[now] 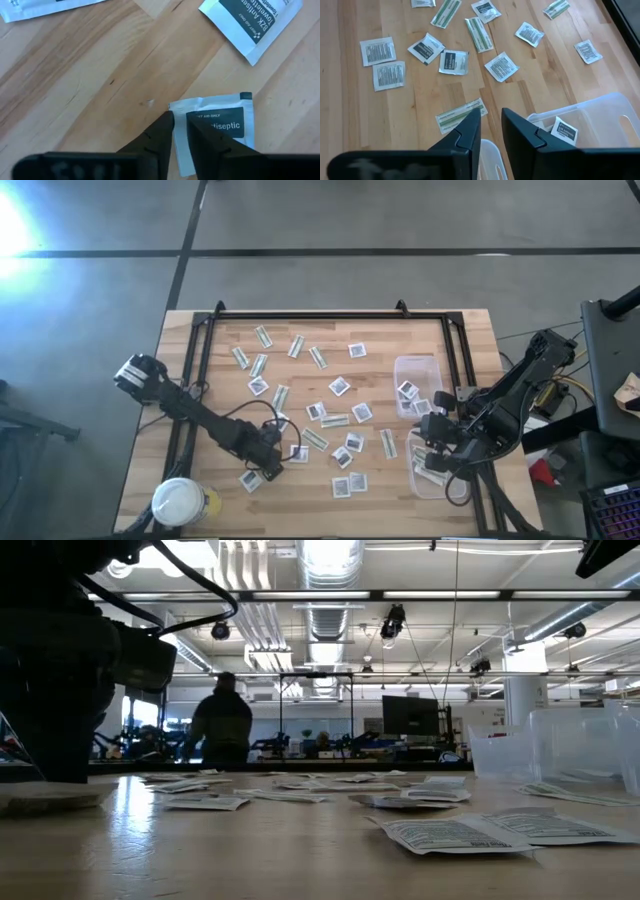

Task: Pick & Place First Aid Supplies
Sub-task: Put the towelette pack into the top bin

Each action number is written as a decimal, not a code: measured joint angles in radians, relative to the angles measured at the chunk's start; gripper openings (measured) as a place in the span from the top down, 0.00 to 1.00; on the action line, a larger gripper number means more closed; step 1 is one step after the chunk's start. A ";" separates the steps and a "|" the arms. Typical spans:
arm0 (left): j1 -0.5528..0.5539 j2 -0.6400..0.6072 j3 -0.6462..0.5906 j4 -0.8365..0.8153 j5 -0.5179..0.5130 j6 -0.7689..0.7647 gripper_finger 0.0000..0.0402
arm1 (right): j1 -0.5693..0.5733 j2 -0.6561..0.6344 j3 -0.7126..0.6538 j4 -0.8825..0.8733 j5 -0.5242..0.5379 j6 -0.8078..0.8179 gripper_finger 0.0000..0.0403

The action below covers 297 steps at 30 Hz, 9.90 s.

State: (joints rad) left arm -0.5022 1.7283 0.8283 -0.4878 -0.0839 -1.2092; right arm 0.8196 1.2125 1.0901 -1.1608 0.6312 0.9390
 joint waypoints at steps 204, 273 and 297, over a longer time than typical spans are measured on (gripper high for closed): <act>-0.116 0.112 0.409 -0.797 -0.449 0.200 1.00 | 0.000 0.000 -0.011 0.050 -0.002 -0.023 0.83; -0.042 0.022 0.108 0.153 -0.255 0.202 1.00 | -0.239 0.211 -0.322 1.168 -0.056 -0.594 0.80; -0.029 0.025 0.129 0.269 -0.316 0.236 1.00 | -0.371 0.580 -0.057 1.168 -0.358 -1.022 0.75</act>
State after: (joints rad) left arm -0.5316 1.7530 0.9572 -0.2188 -0.4002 -0.9735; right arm 0.4485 1.7930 1.0335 0.0067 0.2733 -0.0827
